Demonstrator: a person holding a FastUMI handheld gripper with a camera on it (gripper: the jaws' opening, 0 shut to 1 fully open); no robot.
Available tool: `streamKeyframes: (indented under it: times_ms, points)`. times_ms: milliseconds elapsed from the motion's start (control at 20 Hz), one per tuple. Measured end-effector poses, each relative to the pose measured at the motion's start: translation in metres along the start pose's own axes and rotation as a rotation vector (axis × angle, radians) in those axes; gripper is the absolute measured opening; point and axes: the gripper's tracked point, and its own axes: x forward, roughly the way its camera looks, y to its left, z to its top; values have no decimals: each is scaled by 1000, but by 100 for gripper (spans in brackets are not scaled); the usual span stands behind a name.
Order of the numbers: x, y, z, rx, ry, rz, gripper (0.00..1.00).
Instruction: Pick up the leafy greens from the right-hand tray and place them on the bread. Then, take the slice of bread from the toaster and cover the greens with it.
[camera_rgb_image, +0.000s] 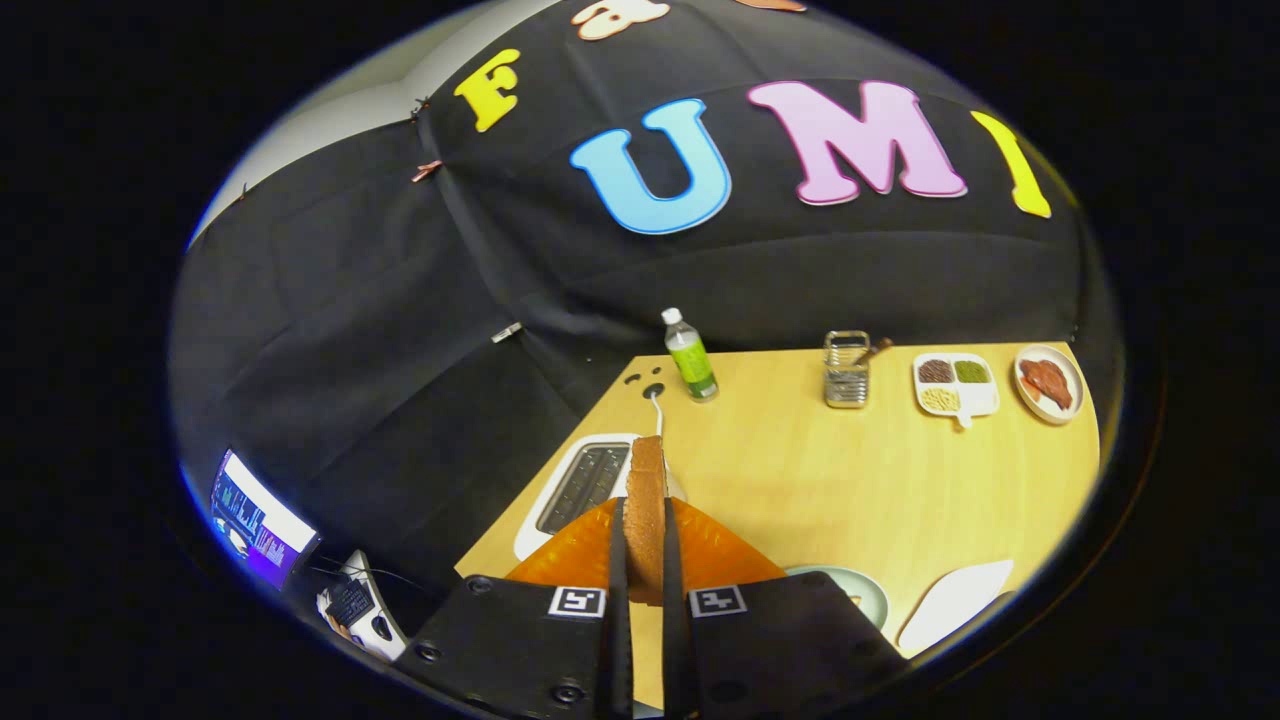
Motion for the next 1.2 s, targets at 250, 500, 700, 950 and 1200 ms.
streamKeyframes:
  times_ms: [250, 500, 700, 950, 1200]
  points:
    - [-14, -59, -51, 105, 4, -106, 16]
    - [-2, -90, -107, 243, 12, -154, 16]
    - [9, -96, -113, 426, -57, -129, 16]
    - [15, -124, -147, 636, -77, -179, 16]
    - [14, -151, -190, 646, -28, -247, 16]
